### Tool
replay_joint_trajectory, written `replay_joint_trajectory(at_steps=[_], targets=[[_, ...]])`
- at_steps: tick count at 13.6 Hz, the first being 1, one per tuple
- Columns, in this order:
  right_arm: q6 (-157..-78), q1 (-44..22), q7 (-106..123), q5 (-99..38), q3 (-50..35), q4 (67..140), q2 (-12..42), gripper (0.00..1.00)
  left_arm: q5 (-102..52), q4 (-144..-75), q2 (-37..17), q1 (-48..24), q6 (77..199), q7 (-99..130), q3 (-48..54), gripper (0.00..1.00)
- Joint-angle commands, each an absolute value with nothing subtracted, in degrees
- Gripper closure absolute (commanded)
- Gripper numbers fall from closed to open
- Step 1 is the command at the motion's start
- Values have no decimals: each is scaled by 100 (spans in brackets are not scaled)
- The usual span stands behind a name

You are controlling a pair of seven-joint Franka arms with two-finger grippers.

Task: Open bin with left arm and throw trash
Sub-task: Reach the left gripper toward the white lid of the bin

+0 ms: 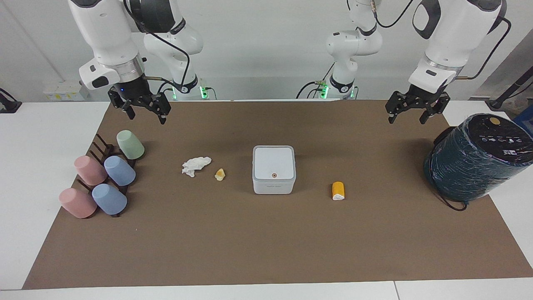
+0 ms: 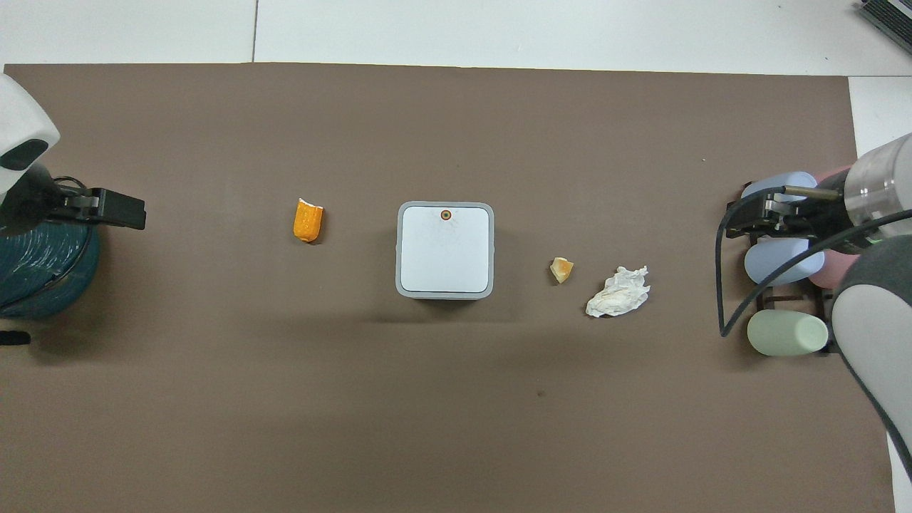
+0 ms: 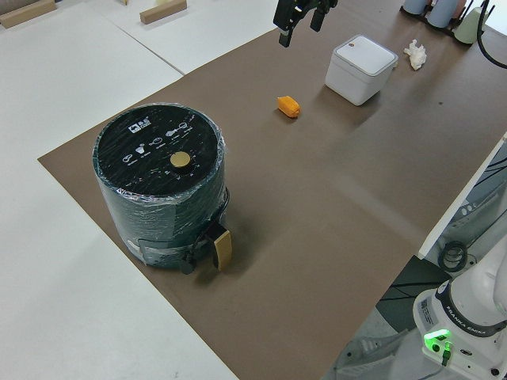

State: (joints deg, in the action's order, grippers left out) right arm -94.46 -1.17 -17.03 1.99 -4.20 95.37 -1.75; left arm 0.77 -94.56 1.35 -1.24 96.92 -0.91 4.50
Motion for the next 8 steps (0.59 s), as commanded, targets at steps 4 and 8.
replay_joint_trajectory(at_steps=[4, 8], targets=[[-9439, -26, -1564, 114, -466, 9598, -246, 0, 149, -9606, 264, -149, 9800, -79, 431, 0], [-9439, -26, -1564, 114, -466, 9598, -246, 0, 149, -9668, 281, -193, 9756, -79, 431, 0]])
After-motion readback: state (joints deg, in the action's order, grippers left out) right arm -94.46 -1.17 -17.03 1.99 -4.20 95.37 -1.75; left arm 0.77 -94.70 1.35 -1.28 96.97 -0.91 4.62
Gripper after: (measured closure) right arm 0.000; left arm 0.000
